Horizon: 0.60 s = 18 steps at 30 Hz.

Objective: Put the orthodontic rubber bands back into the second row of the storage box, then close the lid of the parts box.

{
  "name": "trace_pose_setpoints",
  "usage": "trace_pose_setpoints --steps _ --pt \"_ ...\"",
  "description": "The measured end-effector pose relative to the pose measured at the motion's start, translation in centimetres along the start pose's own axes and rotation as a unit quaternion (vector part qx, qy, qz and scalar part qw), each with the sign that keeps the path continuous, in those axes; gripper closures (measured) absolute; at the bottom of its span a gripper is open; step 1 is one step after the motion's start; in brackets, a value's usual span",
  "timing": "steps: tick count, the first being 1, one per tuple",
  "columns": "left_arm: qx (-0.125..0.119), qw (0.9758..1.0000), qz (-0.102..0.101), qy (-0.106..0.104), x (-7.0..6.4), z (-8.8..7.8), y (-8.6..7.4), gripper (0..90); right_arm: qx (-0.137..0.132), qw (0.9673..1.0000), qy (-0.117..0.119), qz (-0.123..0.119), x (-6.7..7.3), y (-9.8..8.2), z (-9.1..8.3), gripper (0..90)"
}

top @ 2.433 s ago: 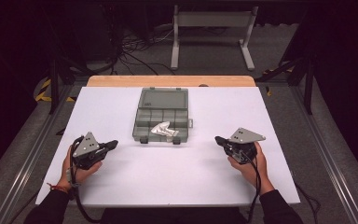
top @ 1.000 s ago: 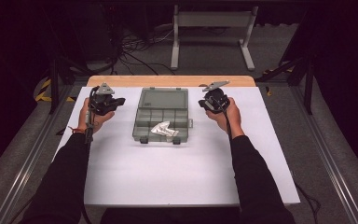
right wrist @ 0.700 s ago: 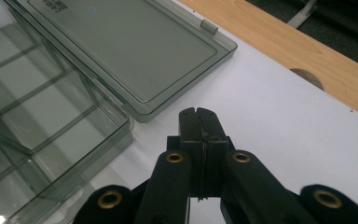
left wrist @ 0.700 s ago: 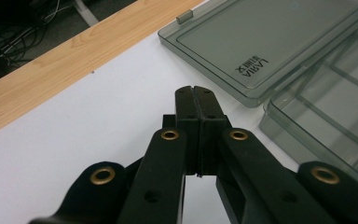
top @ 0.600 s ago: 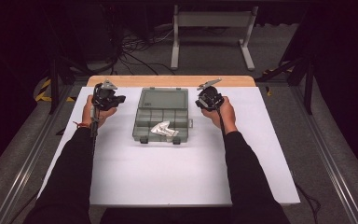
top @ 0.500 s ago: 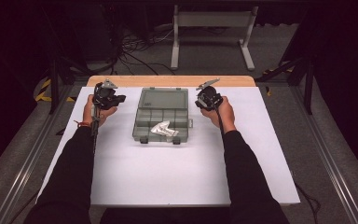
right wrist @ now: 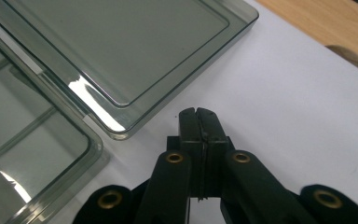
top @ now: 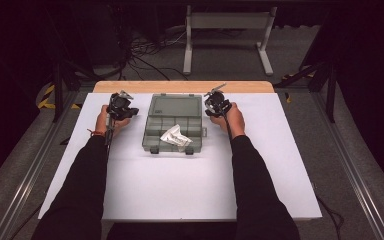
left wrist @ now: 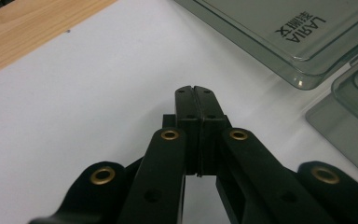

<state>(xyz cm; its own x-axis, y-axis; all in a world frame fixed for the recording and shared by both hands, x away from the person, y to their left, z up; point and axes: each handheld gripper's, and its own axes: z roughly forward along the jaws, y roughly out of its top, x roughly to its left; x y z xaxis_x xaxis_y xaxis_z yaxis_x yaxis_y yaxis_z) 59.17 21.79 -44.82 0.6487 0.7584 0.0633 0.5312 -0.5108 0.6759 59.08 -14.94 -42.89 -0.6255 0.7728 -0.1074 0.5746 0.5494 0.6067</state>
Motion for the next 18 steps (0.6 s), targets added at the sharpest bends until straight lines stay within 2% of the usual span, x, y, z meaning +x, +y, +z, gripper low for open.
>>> trace_pose_setpoints --steps 4,5,6,9,12,16,18 --pt "0.003 1.0 0.003 -0.007 -0.3 0.4 0.1 90.0 0.008 0.9999 0.007 -0.006 0.0 0.0 0.5 90.0" --pt "0.015 0.9998 0.007 -0.005 -0.4 0.7 0.0 90.0 0.013 0.9999 0.006 -0.008 0.0 0.0 0.6 90.0" --pt "0.009 0.9999 -0.002 -0.007 -0.3 0.8 -0.1 90.0 0.021 0.9997 0.008 -0.012 0.0 0.0 0.9 90.0" --pt "0.003 0.9999 -0.008 -0.01 -0.2 0.9 -0.2 90.0 0.018 0.9997 0.012 -0.01 -0.1 -0.1 0.9 90.0" --pt "0.005 1.0 0.003 -0.005 -0.3 1.0 0.1 90.0 0.022 0.9995 0.012 -0.02 -0.1 0.1 1.0 90.0" --pt "0.007 1.0 0.002 -0.006 -0.4 1.2 0.4 90.0 0.02 0.9992 0.015 -0.032 0.1 0.4 1.3 90.0" --pt "0.014 0.9998 0.014 -0.006 -0.7 1.4 0.8 90.0 0.02 0.9987 0.019 -0.043 0.2 0.6 1.4 90.0"
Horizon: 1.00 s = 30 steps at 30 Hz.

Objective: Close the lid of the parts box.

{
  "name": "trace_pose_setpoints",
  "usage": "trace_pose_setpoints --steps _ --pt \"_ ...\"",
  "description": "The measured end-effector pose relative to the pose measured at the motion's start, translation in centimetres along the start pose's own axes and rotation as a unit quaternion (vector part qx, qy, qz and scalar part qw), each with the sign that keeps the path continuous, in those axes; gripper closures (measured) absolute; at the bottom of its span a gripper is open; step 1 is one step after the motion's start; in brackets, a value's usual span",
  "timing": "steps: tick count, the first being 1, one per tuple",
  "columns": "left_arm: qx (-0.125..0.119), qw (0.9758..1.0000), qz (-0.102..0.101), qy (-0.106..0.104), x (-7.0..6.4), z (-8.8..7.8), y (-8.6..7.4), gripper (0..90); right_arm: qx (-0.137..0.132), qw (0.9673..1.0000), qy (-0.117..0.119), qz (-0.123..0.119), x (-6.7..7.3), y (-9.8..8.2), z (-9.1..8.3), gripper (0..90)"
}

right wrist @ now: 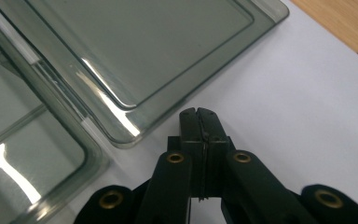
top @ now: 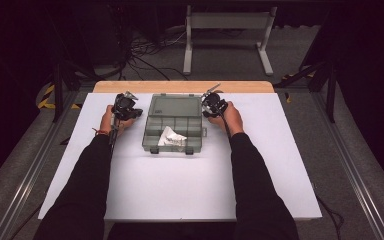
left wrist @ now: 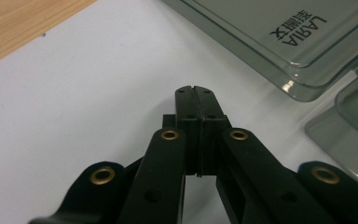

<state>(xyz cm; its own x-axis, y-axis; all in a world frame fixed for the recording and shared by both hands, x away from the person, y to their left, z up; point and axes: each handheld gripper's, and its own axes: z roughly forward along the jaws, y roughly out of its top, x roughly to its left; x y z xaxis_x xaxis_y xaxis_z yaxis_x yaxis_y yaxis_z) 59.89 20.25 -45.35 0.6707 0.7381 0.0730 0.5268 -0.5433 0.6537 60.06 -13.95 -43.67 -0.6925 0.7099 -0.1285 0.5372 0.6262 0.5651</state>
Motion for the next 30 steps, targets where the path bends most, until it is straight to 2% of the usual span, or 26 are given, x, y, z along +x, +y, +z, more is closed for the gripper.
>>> trace_pose_setpoints --steps 4,7,9,15,17,20,23,25,27,30 --pt "0.002 0.9999 0.012 -0.006 -0.5 0.5 0.7 90.0 0.013 0.9998 0.006 -0.011 -0.2 0.4 0.1 90.0" --pt "-0.006 0.9999 0.006 -0.011 -0.4 0.8 0.8 90.0 0.022 0.9996 0.013 -0.013 -0.3 0.7 0.2 90.0" --pt "-0.004 0.9998 0.01 -0.016 -0.3 0.8 0.9 89.9 0.018 0.9997 0.017 -0.008 -0.5 0.8 0.3 90.0" --pt "-0.014 0.9997 -0.013 -0.019 -0.1 1.2 1.1 89.9 0.012 0.9995 0.03 0.006 -0.9 0.8 0.5 90.0" --pt "-0.012 0.9996 -0.016 -0.021 0.0 1.2 1.2 89.9 0.007 0.9995 0.028 0.012 -1.0 0.9 0.6 90.0" --pt "-0.011 0.9998 -0.013 -0.013 -0.2 1.4 1.5 89.9 0.003 0.9997 0.023 0.009 -0.9 0.9 0.7 90.0" --pt "-0.009 0.9999 -0.01 -0.008 -0.3 1.6 1.8 89.9 -0.008 0.9998 0.009 0.015 -0.8 1.1 1.0 90.0" --pt "-0.017 0.9998 -0.012 -0.004 -0.4 1.8 1.8 89.9 -0.016 0.9997 0.0 0.017 -0.6 1.1 1.1 90.0" --pt "-0.023 0.9995 -0.018 -0.008 -0.3 1.9 1.7 89.8 -0.028 0.9994 -0.003 0.022 -0.7 1.1 1.3 90.0" --pt "-0.03 0.9993 -0.02 -0.003 -0.5 2.0 1.8 89.9 -0.045 0.9983 -0.006 0.036 -0.8 0.9 1.5 90.0"
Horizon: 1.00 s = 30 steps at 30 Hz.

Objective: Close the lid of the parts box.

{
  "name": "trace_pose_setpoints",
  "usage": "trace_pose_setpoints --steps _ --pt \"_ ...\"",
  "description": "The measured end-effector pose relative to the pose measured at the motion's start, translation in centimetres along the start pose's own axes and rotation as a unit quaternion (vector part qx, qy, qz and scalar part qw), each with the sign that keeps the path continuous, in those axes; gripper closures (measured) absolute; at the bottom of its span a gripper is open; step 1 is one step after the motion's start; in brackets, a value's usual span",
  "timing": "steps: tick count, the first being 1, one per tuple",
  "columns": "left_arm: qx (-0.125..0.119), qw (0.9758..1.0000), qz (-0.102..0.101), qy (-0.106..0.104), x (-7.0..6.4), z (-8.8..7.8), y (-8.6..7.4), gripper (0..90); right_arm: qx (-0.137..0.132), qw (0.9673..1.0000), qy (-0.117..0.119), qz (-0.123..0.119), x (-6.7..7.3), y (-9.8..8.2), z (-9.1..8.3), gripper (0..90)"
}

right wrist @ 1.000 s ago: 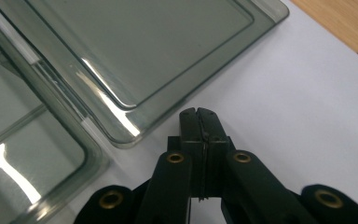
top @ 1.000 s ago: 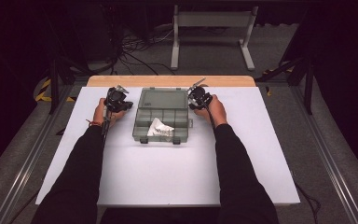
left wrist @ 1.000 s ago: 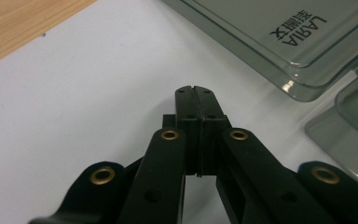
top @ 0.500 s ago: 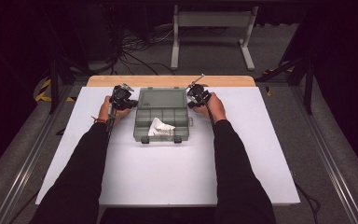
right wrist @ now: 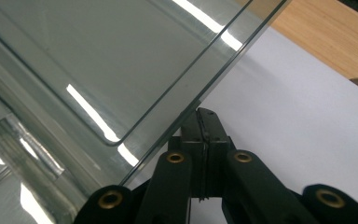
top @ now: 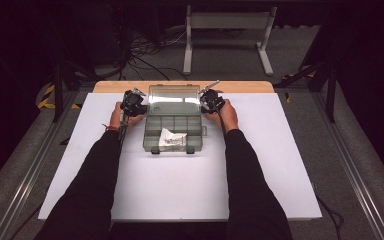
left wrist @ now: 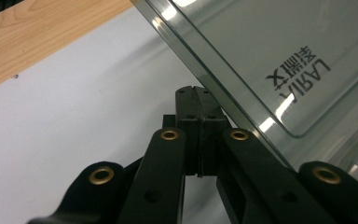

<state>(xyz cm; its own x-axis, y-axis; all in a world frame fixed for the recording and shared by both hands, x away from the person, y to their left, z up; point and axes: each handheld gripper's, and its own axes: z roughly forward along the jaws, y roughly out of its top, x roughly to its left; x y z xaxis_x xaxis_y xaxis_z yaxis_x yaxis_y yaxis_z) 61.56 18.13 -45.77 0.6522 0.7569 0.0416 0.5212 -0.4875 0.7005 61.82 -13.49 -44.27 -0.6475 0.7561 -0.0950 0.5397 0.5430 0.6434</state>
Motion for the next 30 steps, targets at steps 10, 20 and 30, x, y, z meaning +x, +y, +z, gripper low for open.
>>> trace_pose_setpoints --steps 10,20,30 --pt "-0.034 0.999 -0.004 0.029 -0.6 -0.6 0.5 89.9 -0.044 0.9988 -0.015 0.015 -0.1 0.0 -0.5 90.0" --pt "-0.065 0.9964 0.002 0.055 -0.8 -2.5 1.3 89.9 -0.086 0.9955 -0.04 0.01 0.1 0.9 -2.5 90.0" --pt "-0.095 0.9934 0.01 0.064 -1.2 -4.9 2.2 89.8 -0.122 0.9914 -0.045 0.012 0.6 1.5 -4.8 90.0"
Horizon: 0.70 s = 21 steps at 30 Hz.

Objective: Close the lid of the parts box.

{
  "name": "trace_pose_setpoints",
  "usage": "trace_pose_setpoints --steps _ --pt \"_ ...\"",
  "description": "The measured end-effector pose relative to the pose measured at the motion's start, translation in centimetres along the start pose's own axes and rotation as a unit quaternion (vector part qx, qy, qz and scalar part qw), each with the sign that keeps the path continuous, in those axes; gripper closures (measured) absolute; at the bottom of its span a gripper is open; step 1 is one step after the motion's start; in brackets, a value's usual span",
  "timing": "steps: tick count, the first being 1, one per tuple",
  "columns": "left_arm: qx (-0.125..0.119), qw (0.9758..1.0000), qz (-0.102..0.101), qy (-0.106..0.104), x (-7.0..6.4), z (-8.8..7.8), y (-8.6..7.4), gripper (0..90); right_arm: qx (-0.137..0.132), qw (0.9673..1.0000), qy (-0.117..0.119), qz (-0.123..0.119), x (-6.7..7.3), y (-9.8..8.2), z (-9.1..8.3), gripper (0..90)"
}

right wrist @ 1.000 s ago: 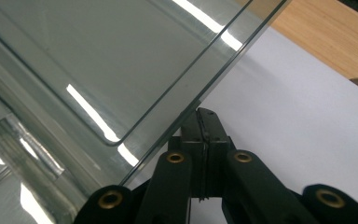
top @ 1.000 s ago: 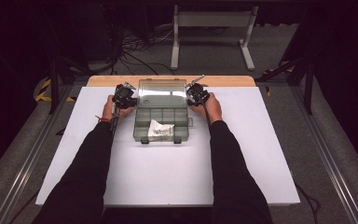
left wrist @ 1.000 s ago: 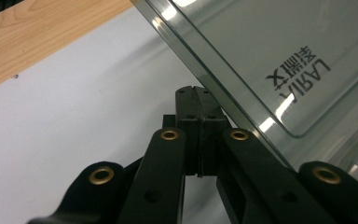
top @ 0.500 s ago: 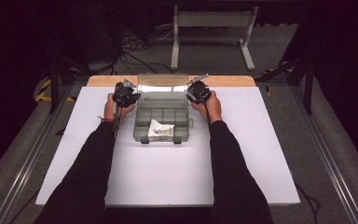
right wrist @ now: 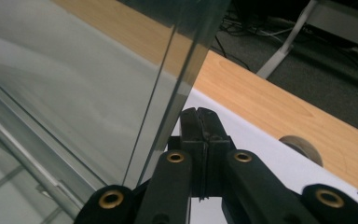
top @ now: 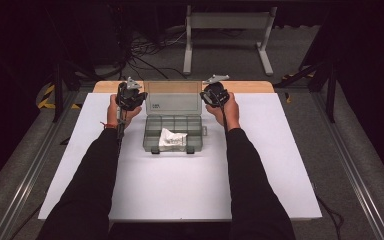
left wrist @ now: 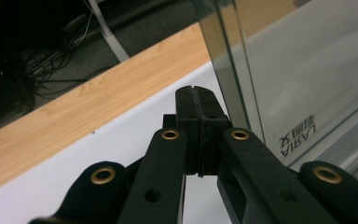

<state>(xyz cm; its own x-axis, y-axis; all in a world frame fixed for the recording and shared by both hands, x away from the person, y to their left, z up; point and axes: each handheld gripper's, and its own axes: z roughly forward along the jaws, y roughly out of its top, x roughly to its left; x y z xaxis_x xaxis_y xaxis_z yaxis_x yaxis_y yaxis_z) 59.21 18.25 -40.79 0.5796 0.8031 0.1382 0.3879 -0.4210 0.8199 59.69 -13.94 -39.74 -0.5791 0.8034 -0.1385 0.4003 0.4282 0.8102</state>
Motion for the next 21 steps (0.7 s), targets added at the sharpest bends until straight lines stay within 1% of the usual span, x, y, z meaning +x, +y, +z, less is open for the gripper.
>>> trace_pose_setpoints --steps 2,4,6,7,8,10,12,15,17,19,20,21 --pt "-0.003 1.0 0.006 0.0 -0.1 -0.4 0.3 89.9 -0.005 1.0 0.0 -0.003 0.1 0.3 -0.4 90.0" --pt "-0.005 0.9999 0.011 0.004 -0.2 -0.7 0.5 89.8 -0.011 0.9999 -0.003 -0.008 0.3 0.6 -0.8 90.0" --pt "-0.006 0.9999 0.012 0.001 -0.4 -0.9 0.7 89.9 -0.016 0.9998 -0.003 -0.008 0.4 0.8 -1.1 90.0" --pt "-0.007 0.9999 0.013 0.004 -0.5 -1.1 0.9 89.9 -0.017 0.9998 -0.003 -0.009 0.5 0.8 -1.2 90.0" --pt "-0.009 0.9999 0.01 0.002 -0.6 -1.2 0.9 89.9 -0.019 0.9998 -0.004 -0.009 0.6 0.9 -1.4 90.0" --pt "-0.009 0.9999 0.013 0.005 -0.7 -1.5 1.1 89.9 -0.022 0.9997 -0.005 -0.01 0.8 1.0 -1.6 90.0" --pt "-0.015 0.9999 0.007 0.002 -0.7 -1.9 1.2 90.0 -0.025 0.9996 -0.005 -0.011 0.9 1.1 -1.9 90.0" --pt "-0.012 0.9998 0.013 0.004 -0.8 -2.3 1.3 89.9 -0.026 0.9995 -0.008 -0.015 1.1 1.2 -2.3 90.0" --pt "-0.014 0.9998 0.012 0.005 -1.0 -2.7 1.5 90.0 -0.025 0.9995 -0.008 -0.018 1.2 1.3 -2.6 90.0" --pt "-0.009 0.9998 0.013 0.006 -1.0 -2.9 1.5 90.0 -0.024 0.9995 -0.009 -0.019 1.3 1.5 -2.8 90.0" --pt "-0.011 0.9998 0.015 0.006 -1.1 -3.1 1.6 90.0 -0.025 0.9994 -0.009 -0.021 1.4 1.5 -2.9 90.0" --pt "-0.013 0.9998 0.012 0.008 -1.2 -3.2 1.6 90.0 -0.026 0.9993 -0.011 -0.022 1.5 1.6 -3.1 90.0"
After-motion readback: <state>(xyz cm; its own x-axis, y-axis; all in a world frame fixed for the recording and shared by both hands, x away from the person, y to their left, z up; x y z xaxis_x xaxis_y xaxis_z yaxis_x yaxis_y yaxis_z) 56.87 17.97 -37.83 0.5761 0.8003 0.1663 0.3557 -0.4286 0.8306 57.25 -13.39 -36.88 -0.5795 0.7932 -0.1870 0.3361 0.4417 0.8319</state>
